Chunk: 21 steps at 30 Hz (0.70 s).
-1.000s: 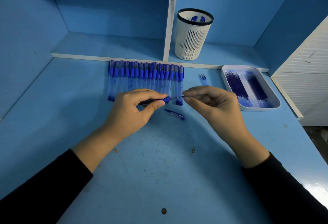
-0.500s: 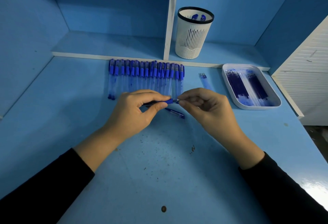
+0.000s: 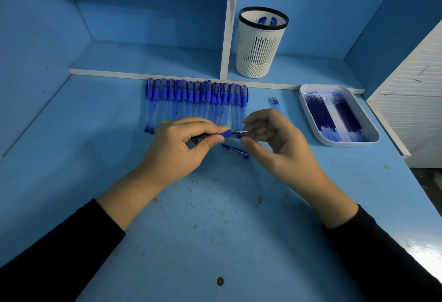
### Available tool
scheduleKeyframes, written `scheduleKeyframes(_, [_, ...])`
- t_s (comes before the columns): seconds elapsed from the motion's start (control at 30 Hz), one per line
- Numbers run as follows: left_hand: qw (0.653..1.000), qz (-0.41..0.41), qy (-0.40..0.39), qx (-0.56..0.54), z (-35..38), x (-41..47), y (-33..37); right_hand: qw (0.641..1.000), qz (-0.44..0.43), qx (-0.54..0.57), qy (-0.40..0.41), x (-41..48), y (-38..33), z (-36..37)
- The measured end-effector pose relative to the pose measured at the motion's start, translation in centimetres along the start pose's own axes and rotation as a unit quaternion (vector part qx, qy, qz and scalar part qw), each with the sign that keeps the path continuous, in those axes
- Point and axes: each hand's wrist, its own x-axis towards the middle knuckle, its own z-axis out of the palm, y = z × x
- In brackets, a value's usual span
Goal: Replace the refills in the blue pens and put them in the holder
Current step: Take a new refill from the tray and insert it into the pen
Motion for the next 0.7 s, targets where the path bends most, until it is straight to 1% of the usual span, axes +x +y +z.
scheduleKeyframes(0.07, [1.0,0.001,0.0,0.0,-0.04,-0.05,0.06,1.0,-0.015,-0.009,0.002,0.05,0.11,0.0])
scheduleKeyframes(0.17, [1.0,0.008,-0.005,0.002,-0.05,-0.05,0.07,0.998,0.005,-0.063,0.023,0.08,0.12,-0.02])
scheduleKeyframes(0.2, [1.0,0.008,-0.004,0.0,-0.04,-0.02,0.07,0.998,0.009,-0.063,0.021,0.07,0.07,-0.07])
scheduleKeyframes(0.3, [1.0,0.007,-0.004,-0.005,0.06,0.03,0.08,1.0,0.0,-0.004,0.005,0.01,-0.1,0.01])
scheduleKeyframes(0.43, [1.0,0.017,-0.013,0.005,0.04,-0.07,-0.12,0.999,-0.006,-0.042,0.015,0.04,0.04,0.09])
scheduleKeyframes(0.53, [1.0,0.018,-0.019,0.002,0.18,-0.03,-0.09,1.0,0.003,-0.019,0.015,0.06,-0.09,-0.01])
scheduleKeyframes(0.6, [1.0,0.018,-0.012,0.0,0.21,0.0,-0.04,1.0,-0.013,-0.01,0.011,0.05,-0.17,0.09])
scheduleKeyframes(0.63, [1.0,0.022,-0.011,0.002,0.22,-0.02,-0.01,0.999,-0.023,-0.017,0.015,0.02,-0.12,0.18])
scheduleKeyframes(0.7, [0.999,0.035,-0.011,0.007,0.16,-0.12,-0.01,0.999,-0.017,-0.006,0.031,-0.03,-0.21,0.44])
